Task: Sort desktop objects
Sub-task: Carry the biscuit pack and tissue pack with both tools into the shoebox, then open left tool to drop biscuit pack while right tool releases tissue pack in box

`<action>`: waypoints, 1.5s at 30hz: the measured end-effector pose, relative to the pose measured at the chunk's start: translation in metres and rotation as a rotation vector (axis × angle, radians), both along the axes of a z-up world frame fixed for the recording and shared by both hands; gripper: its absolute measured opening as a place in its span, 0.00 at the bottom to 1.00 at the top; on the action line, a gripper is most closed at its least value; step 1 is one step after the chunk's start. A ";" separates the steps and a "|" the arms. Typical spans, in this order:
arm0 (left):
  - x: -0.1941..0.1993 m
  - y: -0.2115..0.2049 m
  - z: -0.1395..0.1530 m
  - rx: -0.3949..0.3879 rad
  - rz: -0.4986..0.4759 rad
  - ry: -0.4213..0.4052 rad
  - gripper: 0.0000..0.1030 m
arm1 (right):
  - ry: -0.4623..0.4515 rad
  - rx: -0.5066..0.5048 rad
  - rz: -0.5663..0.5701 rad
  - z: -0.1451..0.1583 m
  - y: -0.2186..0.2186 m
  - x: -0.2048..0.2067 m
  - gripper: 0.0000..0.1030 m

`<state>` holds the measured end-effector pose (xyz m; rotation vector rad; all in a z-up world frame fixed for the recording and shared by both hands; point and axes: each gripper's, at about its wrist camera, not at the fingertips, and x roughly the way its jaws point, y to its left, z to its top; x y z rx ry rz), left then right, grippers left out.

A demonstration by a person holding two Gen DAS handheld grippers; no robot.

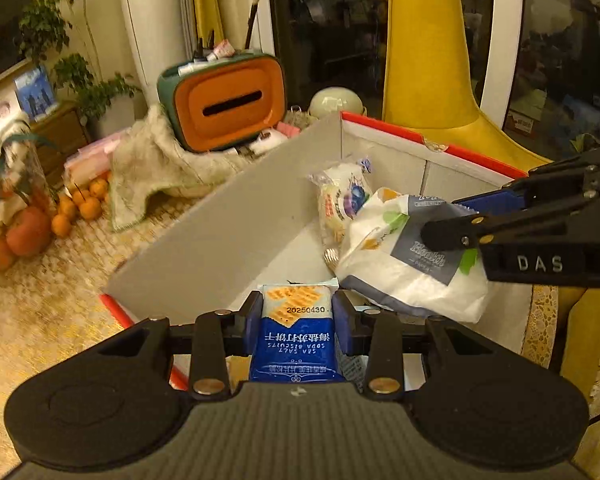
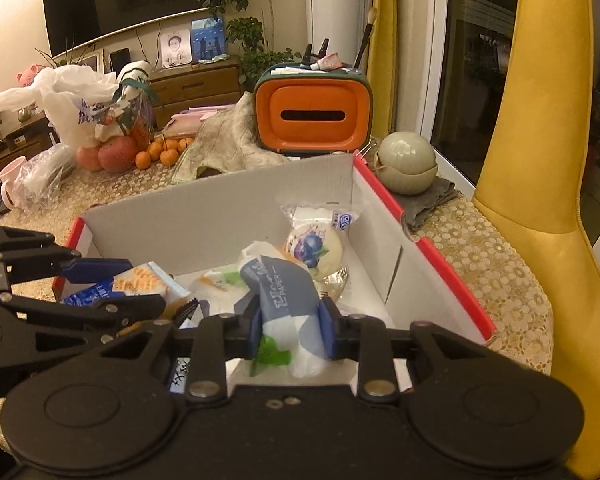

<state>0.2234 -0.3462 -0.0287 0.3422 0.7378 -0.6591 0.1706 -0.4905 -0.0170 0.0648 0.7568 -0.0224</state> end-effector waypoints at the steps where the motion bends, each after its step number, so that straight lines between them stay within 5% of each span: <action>1: 0.002 -0.001 -0.002 0.001 0.003 0.011 0.35 | 0.002 -0.001 0.001 -0.001 0.000 0.000 0.27; 13: -0.005 -0.005 -0.014 0.035 -0.043 0.061 0.35 | 0.026 -0.017 0.027 -0.008 0.005 -0.004 0.39; 15: -0.008 -0.004 -0.013 0.034 -0.047 0.055 0.35 | 0.030 -0.012 0.024 -0.008 0.005 -0.005 0.47; 21: -0.017 -0.001 -0.004 0.001 -0.047 0.067 0.54 | 0.026 -0.016 0.031 -0.004 0.008 -0.013 0.50; 37: -0.047 0.032 0.028 -0.081 -0.008 0.059 0.54 | -0.017 0.001 0.059 0.024 0.022 -0.051 0.50; 45: -0.069 0.050 0.043 -0.103 0.000 0.024 0.54 | -0.070 -0.008 0.088 0.043 0.037 -0.074 0.62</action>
